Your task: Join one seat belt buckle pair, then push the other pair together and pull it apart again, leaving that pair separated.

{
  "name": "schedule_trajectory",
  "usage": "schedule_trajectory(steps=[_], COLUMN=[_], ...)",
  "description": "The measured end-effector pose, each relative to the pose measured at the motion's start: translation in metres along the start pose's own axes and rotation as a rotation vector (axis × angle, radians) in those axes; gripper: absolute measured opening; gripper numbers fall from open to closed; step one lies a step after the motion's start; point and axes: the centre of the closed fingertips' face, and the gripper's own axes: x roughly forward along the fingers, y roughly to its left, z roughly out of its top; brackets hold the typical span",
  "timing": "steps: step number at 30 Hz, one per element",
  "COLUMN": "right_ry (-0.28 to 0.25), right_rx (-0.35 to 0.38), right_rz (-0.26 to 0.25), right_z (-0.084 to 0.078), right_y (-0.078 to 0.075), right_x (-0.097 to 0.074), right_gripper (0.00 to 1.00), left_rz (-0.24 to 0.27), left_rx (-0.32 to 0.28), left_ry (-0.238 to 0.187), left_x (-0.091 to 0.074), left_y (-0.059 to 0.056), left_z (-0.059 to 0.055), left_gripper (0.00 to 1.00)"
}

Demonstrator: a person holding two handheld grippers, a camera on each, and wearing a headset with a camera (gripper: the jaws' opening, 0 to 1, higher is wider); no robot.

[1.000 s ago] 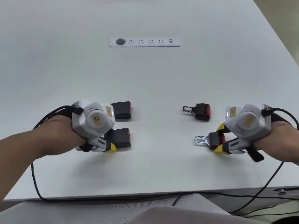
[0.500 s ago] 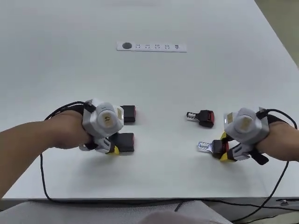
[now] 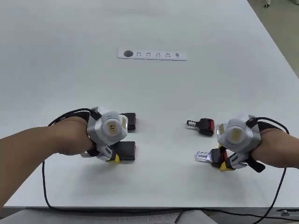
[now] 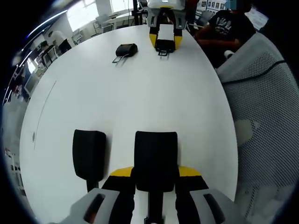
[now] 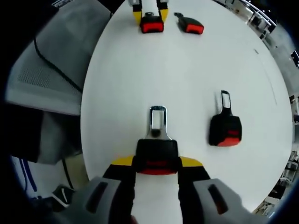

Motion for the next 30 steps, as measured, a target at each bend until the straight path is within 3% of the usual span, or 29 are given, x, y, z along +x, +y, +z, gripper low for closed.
schedule_trajectory(steps=[6,15,18,24,30], right_ry=[0.025,-0.011,-0.047,-0.091,-0.133], right_rx=[-0.015,0.000,0.036,0.018,0.021], right_rz=[0.004,-0.013,-0.021,-0.015,-0.019], right_z=[0.000,0.001,0.011,0.039,0.068], right_y=[0.000,0.000,0.002,0.010,0.008], right_x=[0.001,0.001,0.003,0.007,0.011], right_gripper=[0.36,0.36,0.36,0.36,0.36], left_rz=[-0.001,0.003,-0.001,0.003,-0.001], left_rx=[0.001,-0.002,0.004,0.003,0.006], left_ry=[0.005,0.009,0.012,0.014,0.022], left_x=[0.000,0.000,0.000,0.000,0.001], left_y=[0.000,0.000,0.000,-0.001,-0.001], left_z=[0.000,0.000,0.000,0.000,0.000], left_gripper=[0.34,0.34,0.34,0.34,0.34])
